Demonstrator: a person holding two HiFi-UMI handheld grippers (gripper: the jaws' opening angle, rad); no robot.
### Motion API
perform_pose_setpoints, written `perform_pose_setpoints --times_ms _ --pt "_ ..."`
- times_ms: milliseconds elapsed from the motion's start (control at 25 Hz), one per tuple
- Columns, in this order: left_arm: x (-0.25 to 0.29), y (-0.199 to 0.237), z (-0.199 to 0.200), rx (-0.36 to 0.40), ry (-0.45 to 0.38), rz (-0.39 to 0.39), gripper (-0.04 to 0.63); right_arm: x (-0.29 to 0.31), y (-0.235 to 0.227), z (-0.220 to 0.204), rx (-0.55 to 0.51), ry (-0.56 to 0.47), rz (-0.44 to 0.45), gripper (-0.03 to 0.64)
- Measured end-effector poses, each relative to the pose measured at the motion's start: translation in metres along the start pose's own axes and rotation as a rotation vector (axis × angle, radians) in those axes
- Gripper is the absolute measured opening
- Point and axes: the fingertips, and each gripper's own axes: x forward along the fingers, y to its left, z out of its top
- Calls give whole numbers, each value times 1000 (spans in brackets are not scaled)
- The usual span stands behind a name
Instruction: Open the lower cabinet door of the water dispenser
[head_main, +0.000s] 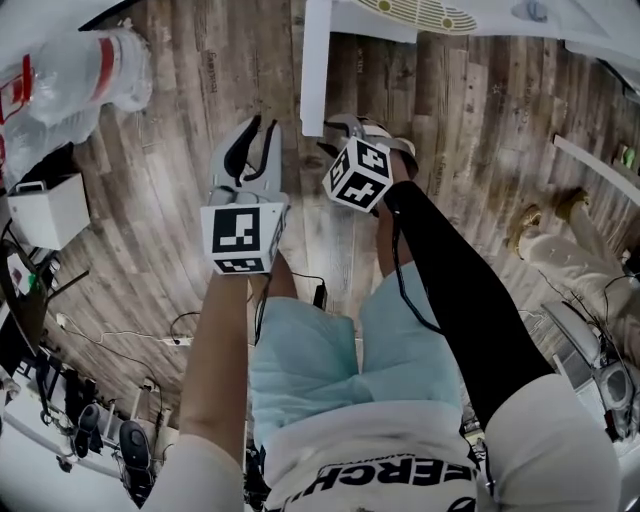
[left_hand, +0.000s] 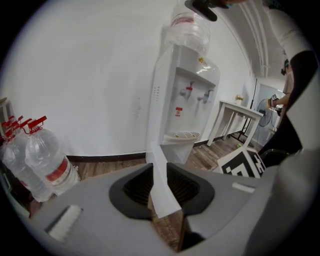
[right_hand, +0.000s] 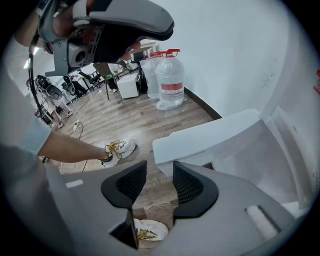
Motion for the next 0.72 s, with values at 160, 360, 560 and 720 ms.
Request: perform_pose_setpoints --times_ms 160,360,560,720 --pt "-5 13 -4 -16 -2 15 87 6 3 11 0 -8 -2 166" --pt "-11 39 -14 -38 10 47 86 18 5 29 -6 -11 5 166" --pt "-17 54 -21 -52 10 71 87 28 5 43 -20 -18 4 166" --pt "-25 67 -25 -62 8 88 87 35 8 56 -36 -18 2 166"
